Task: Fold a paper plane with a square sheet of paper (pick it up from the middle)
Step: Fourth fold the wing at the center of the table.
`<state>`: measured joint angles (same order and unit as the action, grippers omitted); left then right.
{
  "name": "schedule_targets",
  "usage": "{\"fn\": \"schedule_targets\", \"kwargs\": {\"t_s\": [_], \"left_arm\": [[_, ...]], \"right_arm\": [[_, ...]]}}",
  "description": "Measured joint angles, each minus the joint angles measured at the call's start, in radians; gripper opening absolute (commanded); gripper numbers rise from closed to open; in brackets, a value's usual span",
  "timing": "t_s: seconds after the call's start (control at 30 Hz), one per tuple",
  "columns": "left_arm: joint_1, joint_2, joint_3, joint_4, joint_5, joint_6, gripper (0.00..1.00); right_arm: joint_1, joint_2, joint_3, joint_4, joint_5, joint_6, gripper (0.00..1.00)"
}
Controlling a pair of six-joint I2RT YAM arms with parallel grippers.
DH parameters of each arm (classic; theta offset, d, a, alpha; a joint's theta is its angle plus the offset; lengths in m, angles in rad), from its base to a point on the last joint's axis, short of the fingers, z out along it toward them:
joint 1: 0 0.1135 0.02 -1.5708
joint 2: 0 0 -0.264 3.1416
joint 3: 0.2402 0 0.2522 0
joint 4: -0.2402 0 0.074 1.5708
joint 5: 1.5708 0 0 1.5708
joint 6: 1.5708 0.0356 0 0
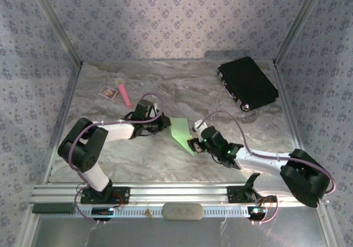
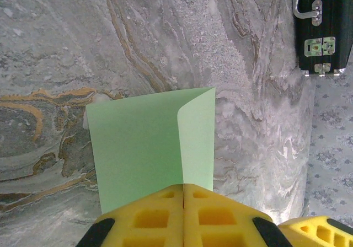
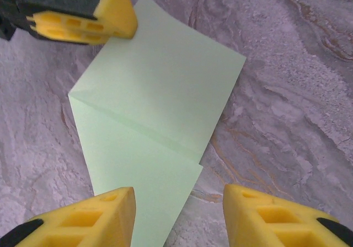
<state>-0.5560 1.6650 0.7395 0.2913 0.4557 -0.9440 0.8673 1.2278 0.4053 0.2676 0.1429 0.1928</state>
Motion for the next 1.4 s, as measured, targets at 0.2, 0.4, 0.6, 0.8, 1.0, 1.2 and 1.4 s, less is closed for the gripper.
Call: {"fn": "schedule_targets", "kwargs": {"t_s": [0.2, 0.4, 0.6, 0.8, 1.0, 1.2, 1.4], "left_arm": [[0.0, 0.0, 0.006, -0.003, 0.004, 0.0, 0.05], [0.0, 0.0, 0.006, -0.003, 0.008, 0.0, 0.05], [0.0, 0.0, 0.006, -0.004, 0.008, 0.0, 0.05], [0.0, 0.0, 0.015, -0.005, 0.008, -0.001, 0.05], [0.0, 0.0, 0.015, -0.004, 0.012, -0.001, 0.05], [0.0, 0.0, 0.015, -0.004, 0.012, -0.002, 0.05], [0.0, 0.0, 0.015, -0.004, 0.012, -0.009, 0.05]], "right_arm": [[0.071, 0.073, 0.023, 0.015, 0.04, -0.083, 0.45], [0.181, 0.169, 0.048, 0.067, 0.166, -0.214, 0.45], [0.249, 0.238, 0.072, 0.089, 0.279, -0.29, 0.45], [0.263, 0.282, 0.08, 0.089, 0.374, -0.31, 0.45], [0.277, 0.296, 0.08, 0.107, 0.391, -0.318, 0.47], [0.287, 0.319, 0.08, 0.129, 0.426, -0.313, 0.37], [0.28, 0.326, 0.066, 0.143, 0.445, -0.294, 0.3]]}}
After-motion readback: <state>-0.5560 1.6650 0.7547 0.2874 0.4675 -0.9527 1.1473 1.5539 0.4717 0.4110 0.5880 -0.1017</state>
